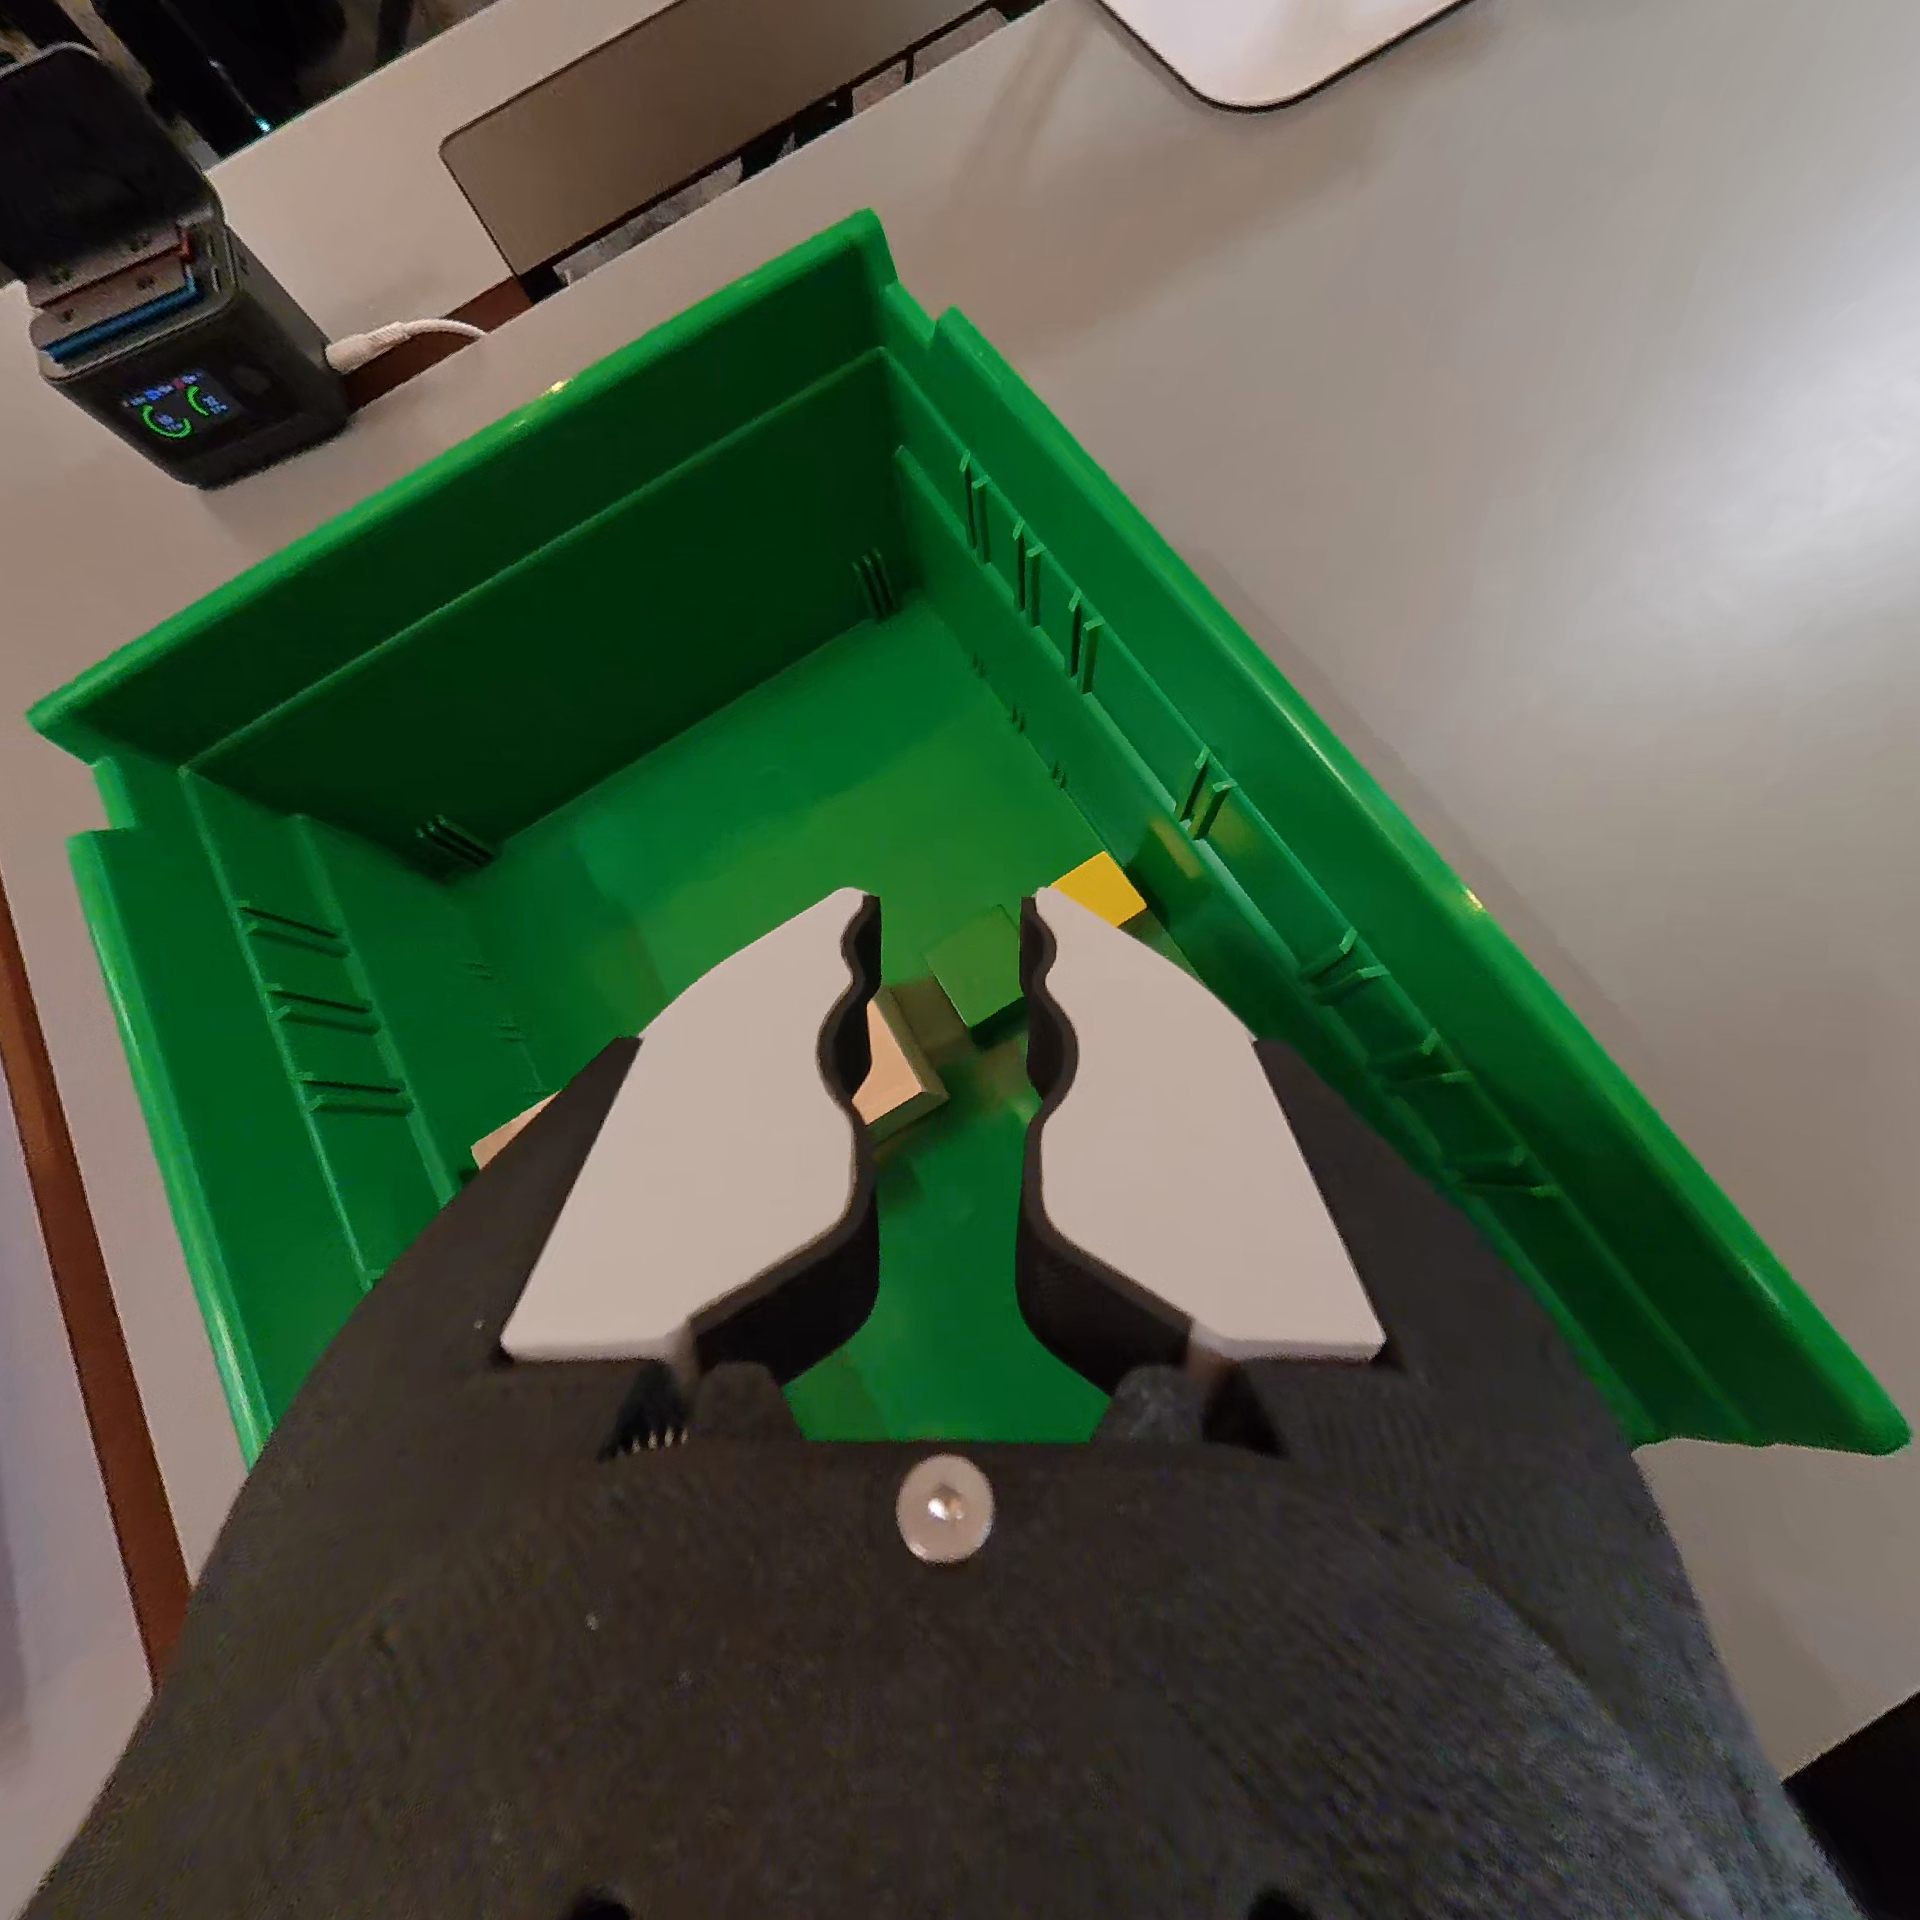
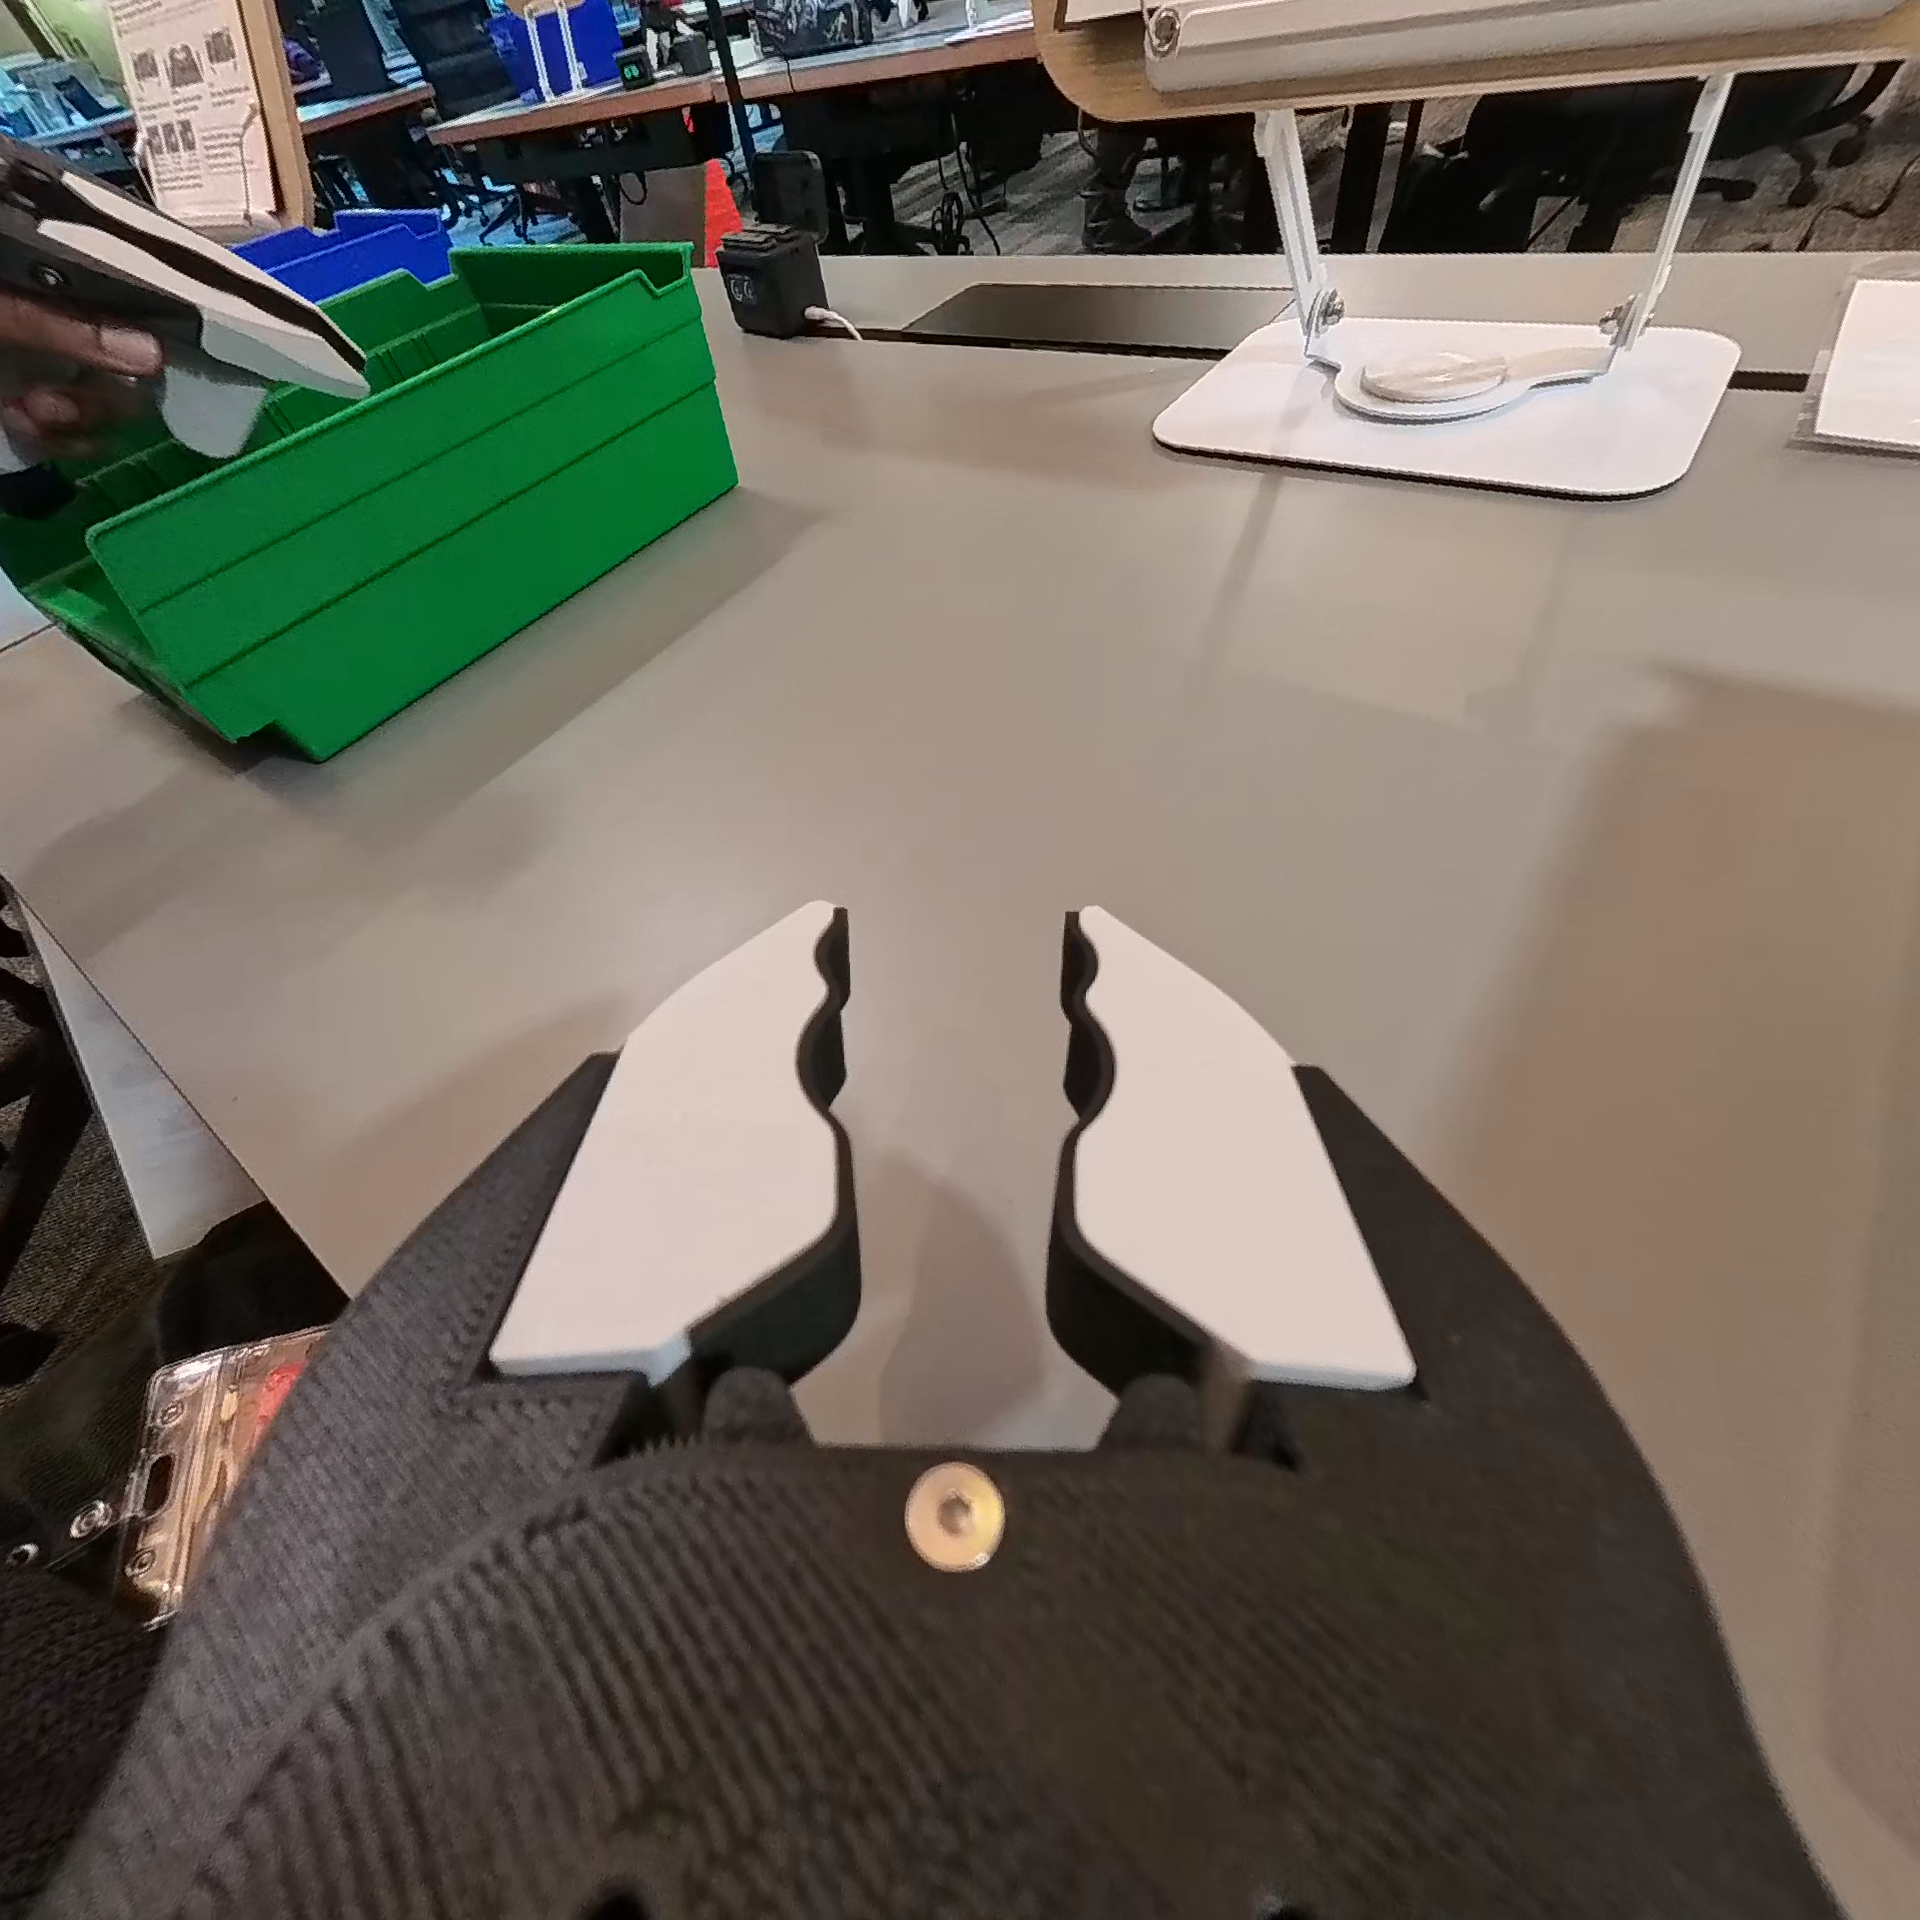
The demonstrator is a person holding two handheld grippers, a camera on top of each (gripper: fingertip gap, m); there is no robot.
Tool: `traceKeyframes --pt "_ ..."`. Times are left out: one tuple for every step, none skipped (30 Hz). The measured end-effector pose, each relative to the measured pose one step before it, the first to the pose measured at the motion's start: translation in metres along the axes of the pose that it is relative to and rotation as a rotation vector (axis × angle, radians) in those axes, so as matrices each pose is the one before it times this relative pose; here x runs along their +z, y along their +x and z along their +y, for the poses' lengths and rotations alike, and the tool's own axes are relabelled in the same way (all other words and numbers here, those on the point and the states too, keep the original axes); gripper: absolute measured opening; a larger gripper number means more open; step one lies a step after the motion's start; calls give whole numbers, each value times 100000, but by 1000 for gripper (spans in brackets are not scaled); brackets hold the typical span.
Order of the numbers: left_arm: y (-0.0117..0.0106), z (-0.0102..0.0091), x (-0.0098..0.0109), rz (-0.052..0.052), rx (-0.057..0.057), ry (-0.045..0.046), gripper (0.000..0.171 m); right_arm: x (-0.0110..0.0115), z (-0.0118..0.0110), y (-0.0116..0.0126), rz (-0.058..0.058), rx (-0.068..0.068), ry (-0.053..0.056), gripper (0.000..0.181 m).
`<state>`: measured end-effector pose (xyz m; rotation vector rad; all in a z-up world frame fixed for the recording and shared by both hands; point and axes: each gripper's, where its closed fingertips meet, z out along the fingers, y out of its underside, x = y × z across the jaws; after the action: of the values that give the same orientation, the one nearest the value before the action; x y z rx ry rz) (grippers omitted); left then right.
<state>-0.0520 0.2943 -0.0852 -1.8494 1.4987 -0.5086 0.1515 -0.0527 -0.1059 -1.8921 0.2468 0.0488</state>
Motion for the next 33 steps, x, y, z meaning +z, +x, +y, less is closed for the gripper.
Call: traceKeyframes --pt "-52 70 24 -400 198 -424 27 -5 -5 -11 -17 -31 -17 40" --pt "-42 90 22 -388 230 -516 27 -1 2 1 9 -5 -17 40" --pt "-11 94 20 -236 246 -599 28 3 9 9 -6 20 -14 40" --pt "-19 61 17 -345 297 -501 29 -3 6 -5 -24 32 -46 40" --pt "-51 33 5 -564 403 -337 29 8 15 -7 -47 7 -70 40" --pt "-44 25 9 -529 379 -280 29 -2 4 -13 -39 -19 -17 40" --pt "-31 10 -5 -389 239 -220 30 -2 4 -12 -50 -54 -19 40" --pt "-38 5 -3 -296 170 -88 30 4 7 -8 -18 -77 -62 40" --pt "-34 5 -8 -254 112 26 30 6 3 -14 6 -85 -21 40" --pt "-26 15 3 -105 21 -13 30 0 0 -5 5 -62 16 40" --pt "-13 33 -12 -4 -52 -41 30 -3 5 1 -1 -11 -37 40" --pt "5 0 -16 75 -26 60 30 8 14 -4 -9 38 -63 40" --pt "53 -122 -80 222 203 613 30 -9 1 8 -3 36 0 40" --pt "78 -435 -199 40 559 2215 29 1 -2 -1 3 16 18 40" --pt "96 -744 -341 15 533 3873 29 6 2 -4 -20 -5 -41 40" --pt "97 -955 -433 258 -162 4728 28 7 2 -11 -20 -36 -25 40" --pt "107 -1032 -459 669 -957 4951 28 6 5 -18 -10 -65 -29 40" --pt "122 -987 -452 947 -1305 4771 28 7 17 -4 12 -56 -67 40" --pt "69 -858 -399 617 -1205 4305 28 9 13 -6 9 -35 -34 40" --pt "-71 -686 -315 -200 -859 3474 28 2 -4 9 -3 -1 12 40" --pt "-234 -507 -248 -1381 -429 2712 28 -9 -13 -3 -3 29 52 40" --pt "-329 -375 -171 -2009 105 2311 28 -7 -1 2 13 19 30 40" --pt "-310 -273 -111 -1964 62 1915 28 -11 6 6 26 -12 -19 40" --pt "-200 -176 -75 -1017 -522 1385 28 -12 -7 -6 13 -24 19 40" --pt "-101 -122 -33 -165 -1318 853 27 -20 -22 -8 1 -21 87 40" --pt "-63 -82 -14 332 -1617 520 27 -13 -21 -11 -25 -51 60 40" --pt "-91 -126 -30 56 -1597 752 26 -4 -8 -15 -10 -103 17 40" --pt "-162 -142 -21 -493 -1313 924 26 -2 3 -6 39 -125 2 40" --pt "-188 -155 -24 -757 -1040 1018 25 -4 8 -8 33 -102 -32 40" --pt "-115 -94 -43 -294 -760 652 25 4 -9 1 11 -40 -29 40" --pt "-93 -45 -29 -131 -724 326 25 0 -1 -1 6 20 4 40" --pt "-123 -3 -22 -384 -647 84 25 4 9 -3 -16 35 3 40" --pt "-191 26 -21 -903 -617 0 26 -1 1 8 -6 11 -21 40"
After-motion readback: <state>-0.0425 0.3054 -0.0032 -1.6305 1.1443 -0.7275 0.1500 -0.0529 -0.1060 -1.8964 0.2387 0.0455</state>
